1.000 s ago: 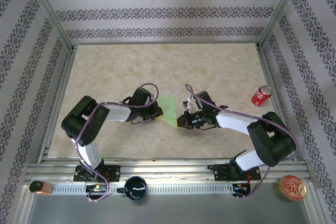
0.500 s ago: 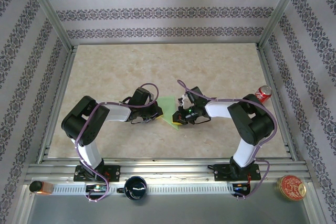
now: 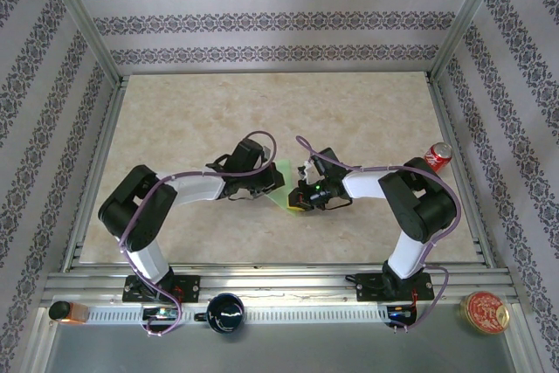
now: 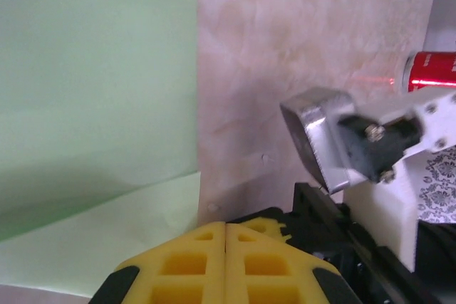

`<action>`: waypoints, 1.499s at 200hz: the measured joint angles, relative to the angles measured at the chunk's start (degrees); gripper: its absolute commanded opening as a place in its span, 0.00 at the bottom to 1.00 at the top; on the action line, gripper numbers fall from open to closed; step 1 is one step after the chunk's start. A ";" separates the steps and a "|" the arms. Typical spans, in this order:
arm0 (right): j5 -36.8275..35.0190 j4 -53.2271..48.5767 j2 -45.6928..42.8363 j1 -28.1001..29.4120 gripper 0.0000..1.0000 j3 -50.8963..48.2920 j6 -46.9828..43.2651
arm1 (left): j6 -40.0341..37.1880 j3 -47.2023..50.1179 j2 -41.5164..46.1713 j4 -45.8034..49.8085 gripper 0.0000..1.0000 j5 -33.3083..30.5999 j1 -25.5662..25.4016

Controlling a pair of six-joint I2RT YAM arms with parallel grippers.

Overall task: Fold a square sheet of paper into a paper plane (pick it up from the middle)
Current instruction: Third fold the triangle at the center of the table.

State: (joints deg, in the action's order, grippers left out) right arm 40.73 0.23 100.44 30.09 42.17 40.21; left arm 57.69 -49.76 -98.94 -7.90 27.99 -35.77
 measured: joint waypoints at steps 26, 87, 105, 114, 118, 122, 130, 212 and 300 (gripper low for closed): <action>0.00 0.00 -0.02 0.00 0.00 0.02 0.00 | 1.07 2.45 -0.98 -0.59 0.01 -0.94 -0.55; -0.26 0.09 0.00 0.02 0.00 0.02 -0.07 | 0.59 5.88 -1.84 -2.25 0.01 -1.36 2.36; -0.57 0.33 0.00 0.02 0.00 0.02 -0.09 | 0.59 7.19 -1.81 -4.24 0.01 0.76 4.42; -0.61 0.35 0.00 0.02 0.00 0.02 -0.09 | 0.57 7.61 -1.68 -4.63 0.01 1.42 5.33; -0.61 0.39 0.00 0.02 0.00 0.00 -0.09 | 0.55 7.72 -1.62 -4.66 0.01 1.62 5.68; -0.61 0.44 0.00 0.02 0.00 -0.04 -0.09 | 0.52 7.87 -1.49 -4.70 0.02 1.77 6.14; -0.61 0.66 0.00 0.02 0.00 -0.17 -0.11 | 0.31 8.09 -1.31 -4.72 0.02 1.81 6.95; -0.50 1.99 -0.20 0.02 0.00 -0.72 -0.02 | -2.86 9.90 2.64 -0.68 0.02 -0.46 11.52; -1.64 1.09 -9.38 -3.39 0.18 -1.05 0.39 | -3.69 8.37 8.37 2.43 0.06 -0.37 11.80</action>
State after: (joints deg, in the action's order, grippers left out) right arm 39.09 1.32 91.07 26.70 41.12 40.60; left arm 54.00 -41.39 -90.56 -5.48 27.62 -23.97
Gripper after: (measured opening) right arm 0.179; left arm 0.050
